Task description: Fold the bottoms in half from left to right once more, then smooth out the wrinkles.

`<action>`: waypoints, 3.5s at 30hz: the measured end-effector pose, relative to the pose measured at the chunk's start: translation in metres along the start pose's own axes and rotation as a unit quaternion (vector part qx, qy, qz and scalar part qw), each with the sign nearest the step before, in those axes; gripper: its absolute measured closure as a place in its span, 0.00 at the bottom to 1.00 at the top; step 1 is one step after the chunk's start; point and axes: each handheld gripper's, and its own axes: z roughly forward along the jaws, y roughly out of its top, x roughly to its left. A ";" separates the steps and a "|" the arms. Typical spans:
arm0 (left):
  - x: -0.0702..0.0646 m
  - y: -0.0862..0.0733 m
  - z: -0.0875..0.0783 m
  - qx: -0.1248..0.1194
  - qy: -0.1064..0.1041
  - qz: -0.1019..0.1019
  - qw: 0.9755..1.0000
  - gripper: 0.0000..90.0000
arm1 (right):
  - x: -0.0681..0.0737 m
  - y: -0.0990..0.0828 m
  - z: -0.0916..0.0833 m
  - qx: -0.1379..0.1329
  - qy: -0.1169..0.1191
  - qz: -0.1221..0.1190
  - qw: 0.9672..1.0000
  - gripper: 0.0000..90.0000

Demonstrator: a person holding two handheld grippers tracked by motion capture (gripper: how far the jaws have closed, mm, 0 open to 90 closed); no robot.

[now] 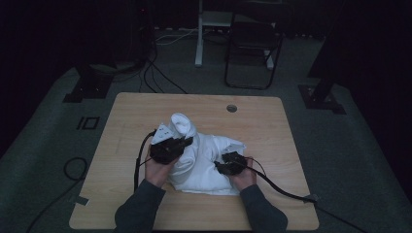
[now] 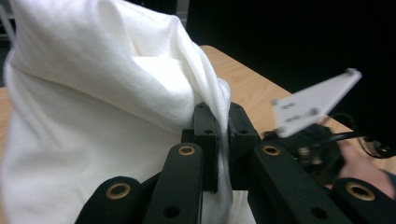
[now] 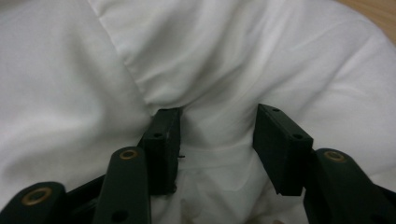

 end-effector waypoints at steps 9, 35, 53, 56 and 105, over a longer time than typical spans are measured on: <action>-0.014 -0.014 0.040 0.033 -0.025 -0.001 0.999 0.95 | -0.020 0.003 -0.017 -0.058 0.062 0.029 0.996 0.53; -0.052 -0.038 0.086 0.141 -0.097 0.025 0.985 0.71 | -0.057 0.021 -0.037 -0.107 0.088 0.078 0.987 0.97; 0.039 -0.046 0.048 0.133 0.010 -0.029 0.991 0.72 | -0.073 0.013 -0.023 -0.082 0.075 0.103 0.988 0.96; 0.029 -0.060 0.061 0.155 0.015 -0.016 0.988 0.74 | -0.073 0.012 -0.023 -0.075 0.069 0.101 0.990 0.95; 0.018 -0.060 0.059 0.144 0.041 -0.019 0.989 0.65 | -0.007 -0.056 -0.134 -0.088 0.139 -0.052 0.985 0.99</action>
